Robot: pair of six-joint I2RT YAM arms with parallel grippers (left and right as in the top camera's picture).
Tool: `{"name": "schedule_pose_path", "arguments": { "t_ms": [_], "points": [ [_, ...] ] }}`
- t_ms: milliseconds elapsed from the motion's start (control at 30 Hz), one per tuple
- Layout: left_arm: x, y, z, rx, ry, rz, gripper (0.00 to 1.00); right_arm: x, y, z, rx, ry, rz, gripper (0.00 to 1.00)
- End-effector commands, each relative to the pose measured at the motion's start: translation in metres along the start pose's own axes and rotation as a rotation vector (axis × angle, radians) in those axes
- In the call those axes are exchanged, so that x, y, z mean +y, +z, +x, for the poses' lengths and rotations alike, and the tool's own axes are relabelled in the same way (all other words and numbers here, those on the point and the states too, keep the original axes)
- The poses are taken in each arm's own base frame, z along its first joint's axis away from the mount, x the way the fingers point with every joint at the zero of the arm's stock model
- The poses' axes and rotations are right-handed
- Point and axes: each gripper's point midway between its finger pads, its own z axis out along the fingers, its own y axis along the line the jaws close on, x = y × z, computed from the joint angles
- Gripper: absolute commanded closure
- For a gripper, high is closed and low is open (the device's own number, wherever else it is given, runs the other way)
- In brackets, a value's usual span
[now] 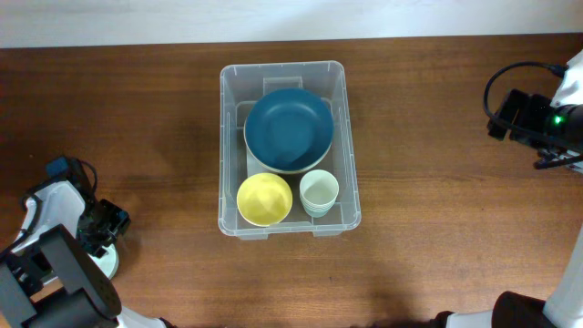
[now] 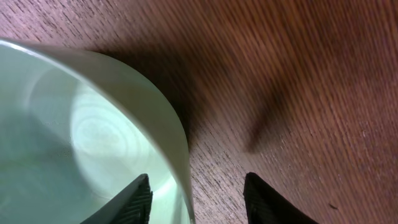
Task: Pack container
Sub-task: 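Move the left gripper to the pale-teal bowl and grasp its rim, then carry the pale-teal bowl onto the yellow bowl and release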
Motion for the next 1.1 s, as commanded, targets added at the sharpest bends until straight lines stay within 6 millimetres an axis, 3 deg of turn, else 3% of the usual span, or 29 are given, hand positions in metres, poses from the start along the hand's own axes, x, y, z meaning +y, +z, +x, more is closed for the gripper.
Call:
{"name": "schedule_pose_path", "arguments": {
  "t_ms": [0,33,200,367,433,500,667,700,767,833,933,1067],
  "points": [
    [0.0,0.003,0.003,0.015,0.008,0.003,0.7,0.003,0.002,0.002,0.014,-0.012,-0.012,0.01],
    [0.0,0.003,0.003,0.015,0.009,0.004,0.79,0.003,0.002,0.002,0.013,-0.012,-0.012,0.01],
    [-0.001,0.003,0.002,0.013,0.008,0.005,0.99,0.003,0.002,0.002,0.013,-0.012,-0.012,0.01],
    [-0.006,0.0,0.0,0.015,0.008,0.033,0.99,0.003,0.002,0.001,0.012,-0.012,-0.012,0.01],
    [-0.021,-0.013,-0.001,0.027,0.031,0.107,0.99,0.003,0.002,0.001,0.009,-0.012,-0.012,0.01],
    [-0.035,-0.032,-0.004,0.014,0.048,0.167,0.99,0.003,0.002,0.001,0.009,-0.012,-0.012,0.01],
    [-0.081,-0.124,-0.006,-0.169,0.181,0.297,0.99,0.003,0.002,0.001,0.009,-0.012,-0.012,0.01],
    [-0.101,-0.162,0.002,-0.245,0.25,0.357,0.99,0.003,0.002,0.001,0.009,-0.012,-0.012,0.01],
    [-0.127,-0.207,0.022,-0.326,0.349,0.435,0.99,0.003,0.002,0.001,0.009,-0.012,-0.012,0.01],
    [-0.156,-0.251,0.055,-0.408,0.467,0.514,0.99,0.003,0.002,0.001,0.009,-0.012,-0.012,0.01],
    [-0.186,-0.285,0.102,-0.483,0.618,0.572,0.99,0.003,0.002,0.001,0.009,-0.013,-0.012,0.01],
    [-0.218,-0.3,0.163,-0.538,0.794,0.621,0.99,0.003,0.002,0.001,0.009,-0.013,-0.012,0.01]
  ]
}}
